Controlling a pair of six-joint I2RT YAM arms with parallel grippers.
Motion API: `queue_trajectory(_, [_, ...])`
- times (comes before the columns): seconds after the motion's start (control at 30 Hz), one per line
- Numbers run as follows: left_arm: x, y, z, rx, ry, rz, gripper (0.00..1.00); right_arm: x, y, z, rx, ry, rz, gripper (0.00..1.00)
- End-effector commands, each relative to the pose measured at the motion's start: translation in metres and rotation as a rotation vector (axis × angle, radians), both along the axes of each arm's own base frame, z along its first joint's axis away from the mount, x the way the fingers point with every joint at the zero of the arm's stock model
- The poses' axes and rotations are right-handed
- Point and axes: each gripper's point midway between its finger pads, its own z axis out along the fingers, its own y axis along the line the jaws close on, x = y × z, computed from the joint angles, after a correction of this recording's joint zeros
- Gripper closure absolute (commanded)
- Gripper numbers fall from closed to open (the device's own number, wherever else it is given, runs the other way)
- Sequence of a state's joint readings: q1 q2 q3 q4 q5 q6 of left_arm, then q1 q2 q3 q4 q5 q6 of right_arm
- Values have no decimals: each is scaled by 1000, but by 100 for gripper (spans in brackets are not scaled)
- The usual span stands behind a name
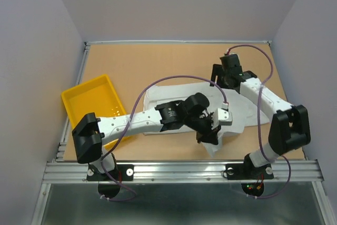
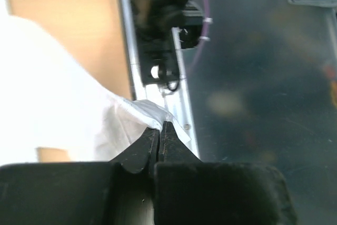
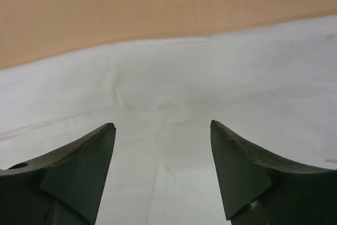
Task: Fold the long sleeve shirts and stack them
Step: Fold the shirt
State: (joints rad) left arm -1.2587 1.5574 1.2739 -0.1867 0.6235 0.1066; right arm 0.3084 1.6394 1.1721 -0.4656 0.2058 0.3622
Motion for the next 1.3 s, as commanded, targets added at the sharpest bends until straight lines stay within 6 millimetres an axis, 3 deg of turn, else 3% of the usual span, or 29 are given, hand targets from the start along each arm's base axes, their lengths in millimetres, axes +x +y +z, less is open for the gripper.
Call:
queue_trajectory(0.0, [53, -4, 24, -116, 35, 82, 100, 1, -19, 92, 12, -248, -73, 21])
queue_trajectory(0.07, [73, 0, 25, -131, 42, 125, 100, -7, -26, 106, 4, -281, -91, 18])
queue_trajectory(0.1, [98, 4, 27, -141, 49, 189, 100, -13, -31, 118, 4, -311, -110, 17])
queue_trajectory(0.13, [111, 7, 27, -143, 54, 220, 100, -16, -34, 124, 4, -328, -120, 17])
queue_trajectory(0.23, [150, 16, 27, -151, 93, 313, 100, -28, -40, 133, 6, -360, -138, 17])
queue_trajectory(0.27, [175, 28, 26, -150, 129, 381, 100, -31, -42, 132, 4, -360, -143, 17])
queue_trajectory(0.37, [211, 49, 5, -118, 200, 481, 100, -38, -47, 136, -4, -377, -148, 17])
queue_trajectory(0.43, [248, 80, -18, -77, 285, 605, 100, -42, -48, 133, -7, -373, -140, 17])
queue_trajectory(0.47, [246, 80, -26, -59, 305, 601, 100, -44, -48, 132, -5, -371, -138, 17])
queue_trajectory(0.53, [263, 100, -47, -16, 406, 680, 100, -46, -46, 127, -4, -360, -127, 17])
queue_trajectory(0.7, [274, 130, -72, 29, 543, 783, 100, -49, -44, 119, 0, -338, -105, 17])
queue_trajectory(0.9, [279, 158, -80, 43, 661, 908, 100, -51, -39, 106, 7, -304, -80, 17])
queue_trajectory(0.97, [276, 162, -77, 41, 697, 928, 100, -51, -38, 102, 8, -292, -71, 17])
queue_trajectory(1.27, [279, 161, 1, -75, 608, 928, 97, -56, -22, 91, 56, -255, 11, 17])
